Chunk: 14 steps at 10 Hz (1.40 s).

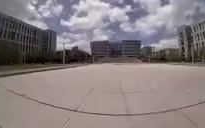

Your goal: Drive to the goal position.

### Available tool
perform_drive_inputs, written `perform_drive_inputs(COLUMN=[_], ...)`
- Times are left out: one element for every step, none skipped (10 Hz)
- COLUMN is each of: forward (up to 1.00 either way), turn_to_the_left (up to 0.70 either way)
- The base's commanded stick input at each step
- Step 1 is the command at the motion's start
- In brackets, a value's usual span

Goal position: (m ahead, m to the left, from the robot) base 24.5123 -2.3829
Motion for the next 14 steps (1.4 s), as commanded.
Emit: perform_drive_inputs(forward=[0.7, 0.7, 0.7, 0.7, 0.7, 0.7, 0.7, 0.7, 0.7, 0.7, 0.7, 0.7, 0.7, 0.7], turn_to_the_left=[0.0, 0.0, 0.0, 0.0, 0.0, 0.0, 0.0, 0.0, 0.0, 0.0, 0.0, 0.0, 0.0, 0.0])
